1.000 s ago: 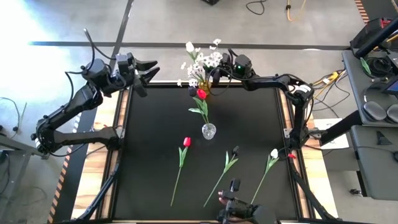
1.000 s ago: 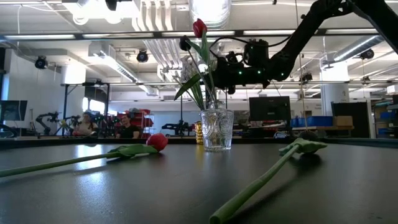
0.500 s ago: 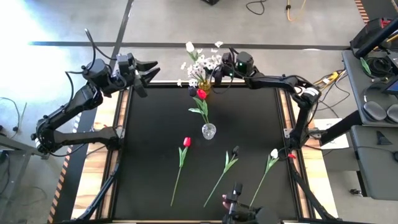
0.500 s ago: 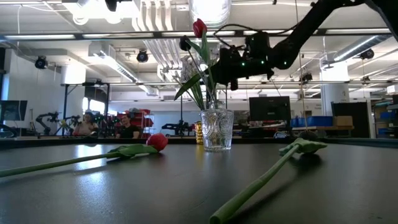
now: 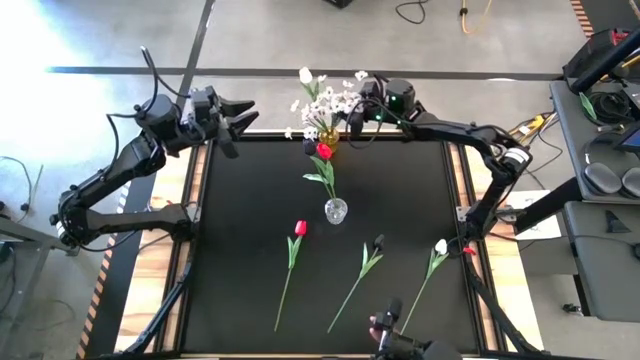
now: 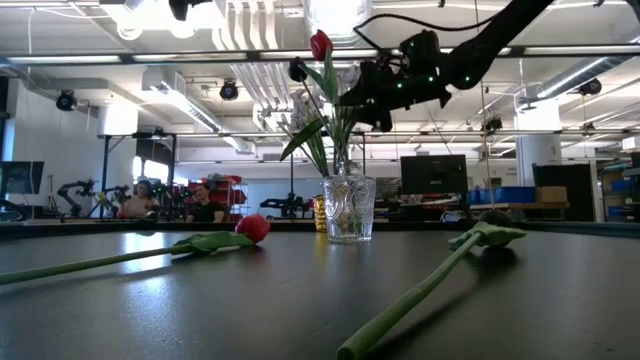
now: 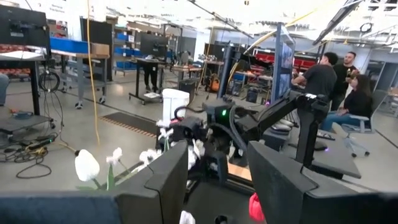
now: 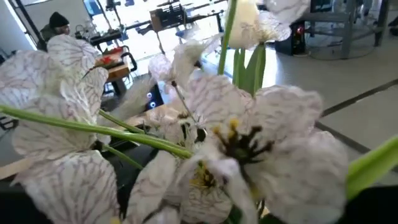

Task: Sort flowers into vase by color
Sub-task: Put the white flowers into the yellow vase

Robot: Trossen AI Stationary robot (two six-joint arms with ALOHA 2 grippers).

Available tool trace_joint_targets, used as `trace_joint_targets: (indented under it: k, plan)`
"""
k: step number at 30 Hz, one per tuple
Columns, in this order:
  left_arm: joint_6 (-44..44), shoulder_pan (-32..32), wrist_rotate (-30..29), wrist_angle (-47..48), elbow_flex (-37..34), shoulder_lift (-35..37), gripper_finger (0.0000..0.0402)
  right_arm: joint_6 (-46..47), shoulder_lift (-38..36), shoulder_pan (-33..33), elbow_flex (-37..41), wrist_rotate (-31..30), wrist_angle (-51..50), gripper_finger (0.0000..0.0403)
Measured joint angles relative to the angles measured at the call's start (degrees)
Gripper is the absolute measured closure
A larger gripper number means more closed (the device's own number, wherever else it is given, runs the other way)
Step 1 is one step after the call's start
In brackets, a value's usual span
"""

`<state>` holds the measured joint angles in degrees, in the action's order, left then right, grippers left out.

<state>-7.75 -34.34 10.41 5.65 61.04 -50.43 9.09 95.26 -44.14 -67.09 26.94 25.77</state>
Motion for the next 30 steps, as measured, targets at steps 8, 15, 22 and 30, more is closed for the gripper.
trace_joint_targets:
  k: [8, 15, 22, 30]
  plan:
    - [0.0, 0.0, 0.02, 2.75, 0.0, -0.02, 0.0249, -1.56, -1.42, -0.01, -4.99, -0.01, -12.88, 0.0136]
    - [0.92, -0.01, 0.02, 3.24, -0.01, -0.02, 0.0249, -5.27, -1.44, 0.0, -12.77, -0.05, -23.78, 0.0126]
    - [1.25, 0.01, 0.02, 4.13, -0.01, -0.02, 0.0249, -6.63, -1.44, 0.0, -18.32, -0.11, -29.15, 0.0125]
    - [1.46, 0.0, 0.02, 5.33, -0.01, -0.02, 0.0249, -7.2, -1.44, -0.02, -22.65, -0.11, -34.21, 0.0124]
